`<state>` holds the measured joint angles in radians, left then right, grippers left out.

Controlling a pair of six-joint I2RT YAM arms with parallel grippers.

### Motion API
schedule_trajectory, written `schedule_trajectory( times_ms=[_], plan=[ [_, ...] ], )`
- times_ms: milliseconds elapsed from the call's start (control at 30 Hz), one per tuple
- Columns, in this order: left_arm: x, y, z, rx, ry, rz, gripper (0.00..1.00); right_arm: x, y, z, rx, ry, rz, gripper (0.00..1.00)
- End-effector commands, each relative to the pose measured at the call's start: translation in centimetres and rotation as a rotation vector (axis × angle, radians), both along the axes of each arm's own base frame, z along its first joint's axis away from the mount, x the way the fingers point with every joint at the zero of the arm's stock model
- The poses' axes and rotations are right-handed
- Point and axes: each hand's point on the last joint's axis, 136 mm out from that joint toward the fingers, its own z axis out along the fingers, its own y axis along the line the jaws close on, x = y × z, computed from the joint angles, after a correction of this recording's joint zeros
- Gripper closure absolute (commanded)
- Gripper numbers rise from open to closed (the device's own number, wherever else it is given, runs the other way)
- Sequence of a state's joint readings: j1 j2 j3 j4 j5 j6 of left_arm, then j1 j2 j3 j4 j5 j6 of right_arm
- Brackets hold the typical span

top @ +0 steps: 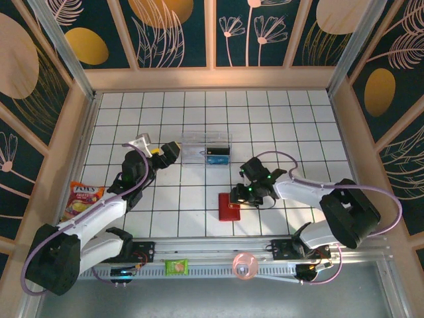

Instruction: Take the credit cards out of the card holder

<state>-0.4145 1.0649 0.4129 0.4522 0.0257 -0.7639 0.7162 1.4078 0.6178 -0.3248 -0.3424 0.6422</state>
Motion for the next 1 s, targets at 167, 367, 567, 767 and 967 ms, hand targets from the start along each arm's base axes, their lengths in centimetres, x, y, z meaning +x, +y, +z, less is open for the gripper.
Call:
schedule_trajectory(
  times_ms=[167,367,567,767,967],
  plan=[
    [-0.6,-1.6,-0.7,0.032,0.037,-0.111,0.07,0.6,0.6,-0.4,0.002,-0.031,0.05,0.72],
    [-1.1,-3.5,-1.9,0.014,0.09,-0.221,0.13,1.4,1.7,0.8,0.061,-0.11,0.105,1.0],
    [-2.0,-5.4,-2.9,-0.026,0.128,-0.335,0.17,3.6,3.7,4.1,0.145,-0.253,0.156,1.0],
    [-2.9,-6.4,-2.8,-0.065,0.13,-0.406,0.17,5.4,5.3,6.8,0.199,-0.336,0.182,1.0],
    [-3.0,-6.3,-3.4,-0.071,0.144,-0.403,0.17,6.2,5.1,4.7,0.144,-0.299,0.142,1.0]
  ],
)
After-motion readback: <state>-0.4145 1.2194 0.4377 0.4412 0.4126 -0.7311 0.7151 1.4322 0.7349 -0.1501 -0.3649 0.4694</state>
